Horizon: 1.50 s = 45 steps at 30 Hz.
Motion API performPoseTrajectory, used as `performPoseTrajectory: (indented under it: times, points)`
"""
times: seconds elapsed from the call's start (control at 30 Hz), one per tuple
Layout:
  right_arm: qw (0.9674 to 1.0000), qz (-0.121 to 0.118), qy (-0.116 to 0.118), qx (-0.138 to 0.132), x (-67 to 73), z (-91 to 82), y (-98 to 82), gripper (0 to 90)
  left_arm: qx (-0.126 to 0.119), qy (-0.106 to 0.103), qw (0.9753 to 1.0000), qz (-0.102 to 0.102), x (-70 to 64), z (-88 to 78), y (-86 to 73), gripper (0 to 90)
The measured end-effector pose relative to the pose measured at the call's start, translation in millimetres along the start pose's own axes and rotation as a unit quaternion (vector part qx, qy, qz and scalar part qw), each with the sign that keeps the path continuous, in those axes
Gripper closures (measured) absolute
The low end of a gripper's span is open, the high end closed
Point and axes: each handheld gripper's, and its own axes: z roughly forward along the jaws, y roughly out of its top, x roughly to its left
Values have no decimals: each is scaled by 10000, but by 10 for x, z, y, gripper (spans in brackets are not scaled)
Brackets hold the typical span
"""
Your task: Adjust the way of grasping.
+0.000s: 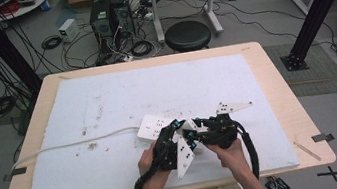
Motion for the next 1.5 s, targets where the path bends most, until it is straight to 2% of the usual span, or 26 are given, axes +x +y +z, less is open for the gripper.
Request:
performPoseTrajectory:
  times: [0.1,1.03,1.5]
  points:
    - [10000,-28,47,21,2,-2,1,486,-3,2,10000,47,-7,2,-1,424]
    - [9998,-100,121,117,-4,7,-2,620,-75,-16,9995,311,-37,-5,3,424]
    - [9998,-40,161,137,-20,1,-12,631,-46,-31,9994,354,-56,1,6,423]
